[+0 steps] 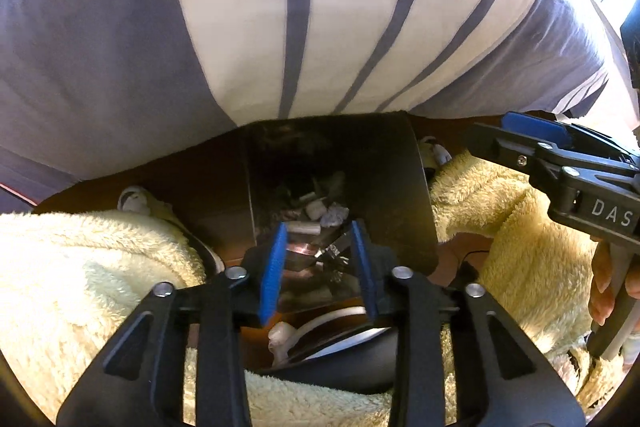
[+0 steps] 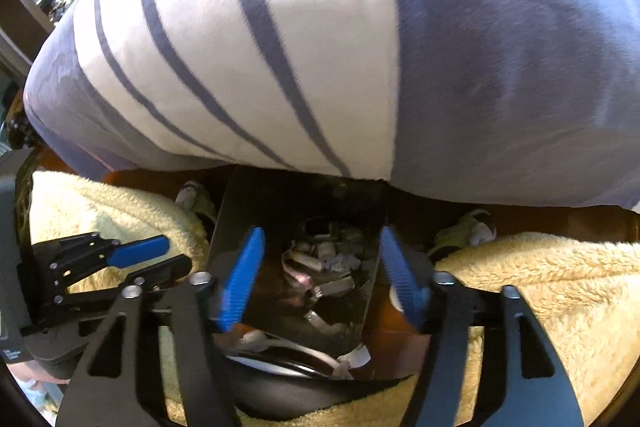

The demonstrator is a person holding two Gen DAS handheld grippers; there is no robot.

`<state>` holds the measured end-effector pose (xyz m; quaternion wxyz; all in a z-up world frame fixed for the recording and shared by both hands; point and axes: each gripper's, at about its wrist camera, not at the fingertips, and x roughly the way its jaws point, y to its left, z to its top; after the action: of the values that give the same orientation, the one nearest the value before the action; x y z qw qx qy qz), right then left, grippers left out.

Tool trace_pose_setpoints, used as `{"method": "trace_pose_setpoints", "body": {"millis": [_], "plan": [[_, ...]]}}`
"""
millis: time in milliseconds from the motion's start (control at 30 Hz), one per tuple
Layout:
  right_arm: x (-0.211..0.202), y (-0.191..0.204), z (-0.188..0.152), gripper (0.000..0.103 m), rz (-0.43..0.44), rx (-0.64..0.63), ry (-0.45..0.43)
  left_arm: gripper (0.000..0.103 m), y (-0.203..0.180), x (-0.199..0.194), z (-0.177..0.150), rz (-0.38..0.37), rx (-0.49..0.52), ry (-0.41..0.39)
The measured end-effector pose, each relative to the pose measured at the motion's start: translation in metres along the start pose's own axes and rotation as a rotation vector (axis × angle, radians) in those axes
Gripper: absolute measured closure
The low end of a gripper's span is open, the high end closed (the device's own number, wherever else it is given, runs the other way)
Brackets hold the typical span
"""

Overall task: Collect trash
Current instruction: 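Raise both open tools back over the bed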

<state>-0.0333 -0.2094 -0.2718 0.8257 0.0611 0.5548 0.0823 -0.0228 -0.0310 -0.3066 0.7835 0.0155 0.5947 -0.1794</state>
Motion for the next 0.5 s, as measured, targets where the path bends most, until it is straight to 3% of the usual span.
{"method": "trace_pose_setpoints", "body": {"millis": [67,167,367,500], "plan": [[-0.005,-0.001,0.0,0.019,-0.009,0.0,-0.018,0.054,-0.001,-0.006,0.001,0.006,0.001,-0.02],[-0.014,0.002,0.0,0.011,-0.02,-0.012,-0.053,0.039,-0.003,-0.018,0.003,0.01,0.002,-0.052],[-0.032,0.0,0.001,0.007,-0.039,-0.017,-0.102,0.024,-0.006,-0.042,0.009,0.031,0.014,-0.12],[-0.052,-0.008,0.005,0.007,-0.049,0.0,-0.147,0.021,-0.003,-0.063,0.014,0.045,0.003,-0.176]]}}
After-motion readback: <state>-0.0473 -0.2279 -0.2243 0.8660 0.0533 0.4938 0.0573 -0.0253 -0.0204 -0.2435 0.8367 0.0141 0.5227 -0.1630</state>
